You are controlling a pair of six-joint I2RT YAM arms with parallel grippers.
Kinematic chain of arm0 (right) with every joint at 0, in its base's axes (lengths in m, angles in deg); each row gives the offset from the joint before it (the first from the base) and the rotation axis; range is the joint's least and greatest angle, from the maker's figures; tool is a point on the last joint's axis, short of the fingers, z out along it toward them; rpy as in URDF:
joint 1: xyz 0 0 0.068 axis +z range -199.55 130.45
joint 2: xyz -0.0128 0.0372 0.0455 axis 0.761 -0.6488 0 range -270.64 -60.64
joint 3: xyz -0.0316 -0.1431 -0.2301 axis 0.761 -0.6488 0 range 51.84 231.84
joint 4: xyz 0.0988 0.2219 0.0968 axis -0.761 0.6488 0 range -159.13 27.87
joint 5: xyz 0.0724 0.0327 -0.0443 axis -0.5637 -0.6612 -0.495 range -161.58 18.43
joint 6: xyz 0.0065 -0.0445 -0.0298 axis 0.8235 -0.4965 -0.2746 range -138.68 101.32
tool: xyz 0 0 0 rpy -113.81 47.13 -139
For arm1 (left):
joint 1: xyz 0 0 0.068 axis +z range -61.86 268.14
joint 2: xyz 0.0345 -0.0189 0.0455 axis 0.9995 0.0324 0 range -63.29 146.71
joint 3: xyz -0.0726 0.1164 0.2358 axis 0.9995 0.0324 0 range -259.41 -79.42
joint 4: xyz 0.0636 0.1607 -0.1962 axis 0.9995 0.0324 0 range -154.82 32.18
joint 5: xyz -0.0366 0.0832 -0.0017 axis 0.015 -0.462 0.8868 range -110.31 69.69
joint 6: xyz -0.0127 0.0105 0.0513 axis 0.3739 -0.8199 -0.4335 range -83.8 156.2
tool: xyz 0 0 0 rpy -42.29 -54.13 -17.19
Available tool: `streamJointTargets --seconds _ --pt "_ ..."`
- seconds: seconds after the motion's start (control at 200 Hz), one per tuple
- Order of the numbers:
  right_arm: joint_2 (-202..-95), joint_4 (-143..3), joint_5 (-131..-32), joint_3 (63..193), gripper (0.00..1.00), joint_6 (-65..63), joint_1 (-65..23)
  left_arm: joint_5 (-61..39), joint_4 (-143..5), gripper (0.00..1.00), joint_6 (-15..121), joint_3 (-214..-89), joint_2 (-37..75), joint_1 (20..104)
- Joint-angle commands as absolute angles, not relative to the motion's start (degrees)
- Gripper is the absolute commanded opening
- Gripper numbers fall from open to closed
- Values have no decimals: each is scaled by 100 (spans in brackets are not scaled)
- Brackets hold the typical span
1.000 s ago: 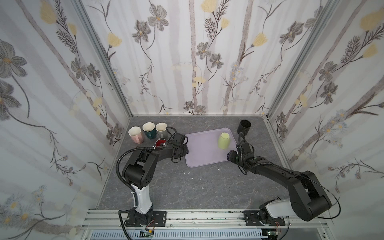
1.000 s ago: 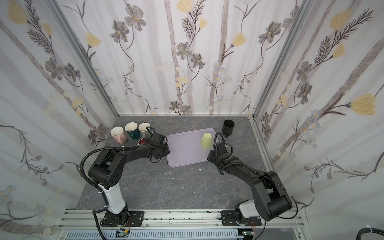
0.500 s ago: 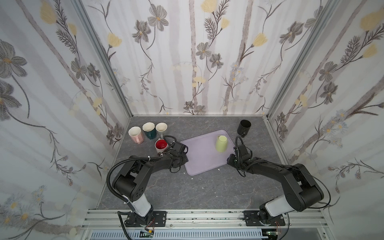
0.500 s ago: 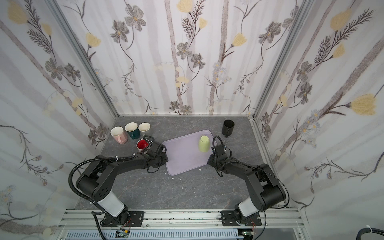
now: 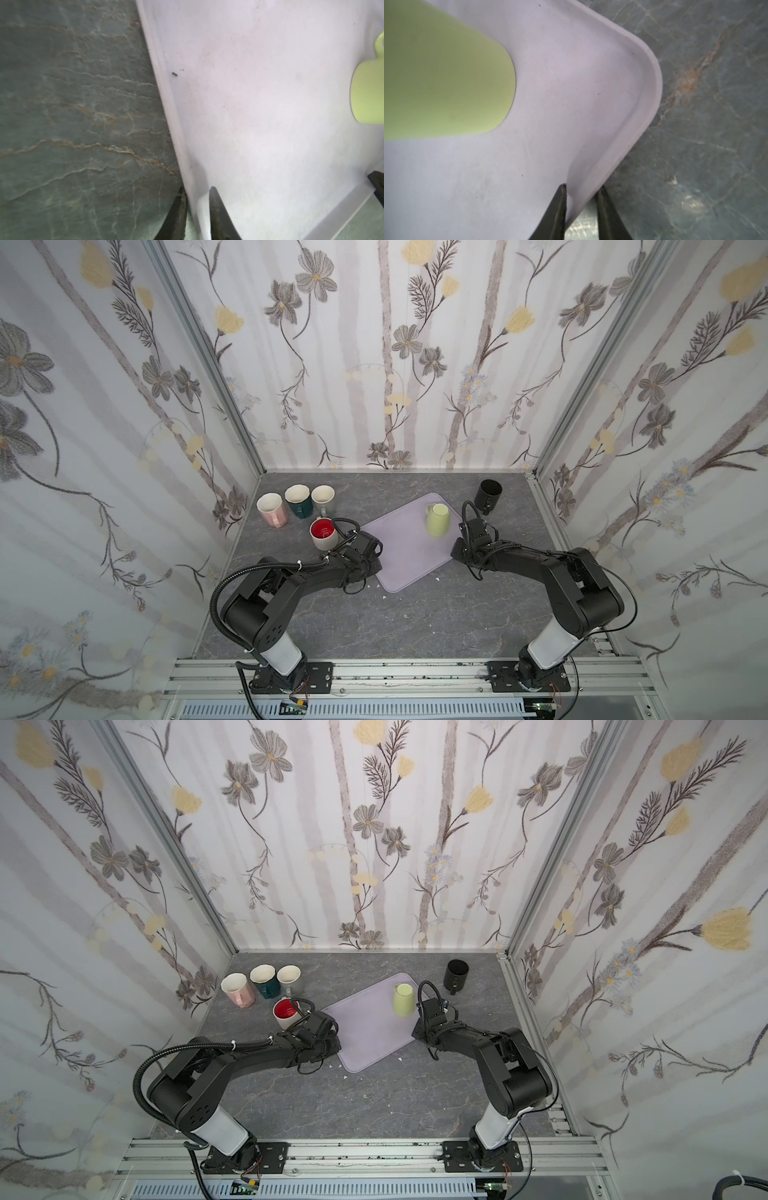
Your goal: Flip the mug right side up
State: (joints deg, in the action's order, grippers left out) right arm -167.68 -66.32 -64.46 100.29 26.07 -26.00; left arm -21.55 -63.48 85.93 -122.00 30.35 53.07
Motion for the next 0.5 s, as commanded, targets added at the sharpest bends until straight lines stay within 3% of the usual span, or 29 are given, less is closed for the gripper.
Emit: streamJointTargets --seconds 0.0,0.06,0.165,0.26,0.365,0.415,0.495 --pt "-17060 -6573 -6468 10311 25 2379 -2593 -1746 -5710 30 8665 -12127 3013 5287" --pt "-17167 -6530 -6409 10449 24 2330 -2596 -1735 -5687 32 8665 -12097 2905 5277" --pt "-17322 -6388 -6249 10738 22 2184 -2592 -1706 -5599 46 8632 -12063 2713 5281" --pt "-17484 -6206 -6135 11040 16 1988 -2594 -1685 -5506 67 8521 -12031 2613 5277" --pt "-17646 -6114 -6111 11286 16 1903 -2607 -1654 -5153 92 8064 -12216 2533 5281" --pt "-17711 -6111 -6141 11377 17 1877 -2600 -1814 -4899 99 7879 -12355 2462 5281" --pt "-17789 -6089 -6139 11508 16 1829 -2608 -2022 -4663 100 7616 -12575 2326 5286"
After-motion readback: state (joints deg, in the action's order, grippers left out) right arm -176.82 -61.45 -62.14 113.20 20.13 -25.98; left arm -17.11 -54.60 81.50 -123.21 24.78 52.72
